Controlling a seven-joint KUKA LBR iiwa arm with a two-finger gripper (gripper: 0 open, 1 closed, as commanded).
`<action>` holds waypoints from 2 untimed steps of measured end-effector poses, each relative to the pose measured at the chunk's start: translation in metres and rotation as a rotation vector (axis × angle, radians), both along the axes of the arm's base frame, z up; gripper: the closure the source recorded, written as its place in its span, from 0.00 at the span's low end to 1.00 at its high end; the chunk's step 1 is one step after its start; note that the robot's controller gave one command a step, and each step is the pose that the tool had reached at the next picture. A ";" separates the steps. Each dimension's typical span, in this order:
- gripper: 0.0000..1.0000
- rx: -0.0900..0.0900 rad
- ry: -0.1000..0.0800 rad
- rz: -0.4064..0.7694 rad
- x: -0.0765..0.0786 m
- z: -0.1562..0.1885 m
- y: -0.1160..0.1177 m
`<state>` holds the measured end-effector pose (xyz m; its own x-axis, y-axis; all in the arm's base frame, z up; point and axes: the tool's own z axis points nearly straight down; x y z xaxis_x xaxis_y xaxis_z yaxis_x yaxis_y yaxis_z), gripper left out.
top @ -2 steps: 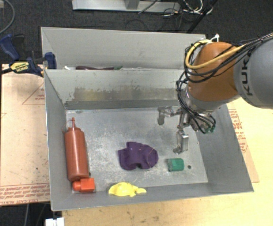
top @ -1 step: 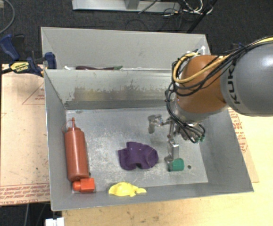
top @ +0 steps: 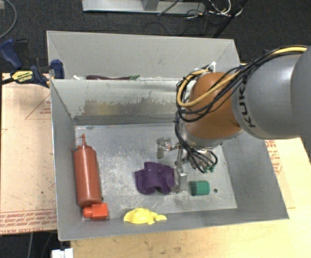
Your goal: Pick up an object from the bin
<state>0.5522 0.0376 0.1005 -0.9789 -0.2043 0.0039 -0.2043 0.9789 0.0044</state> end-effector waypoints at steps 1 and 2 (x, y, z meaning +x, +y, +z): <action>1.00 0.000 -0.006 0.118 0.006 -0.021 0.015; 1.00 0.000 -0.006 0.119 0.006 -0.021 0.015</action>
Offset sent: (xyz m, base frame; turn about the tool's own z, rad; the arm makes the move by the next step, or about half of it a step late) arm 0.0000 0.0000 0.0000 0.0000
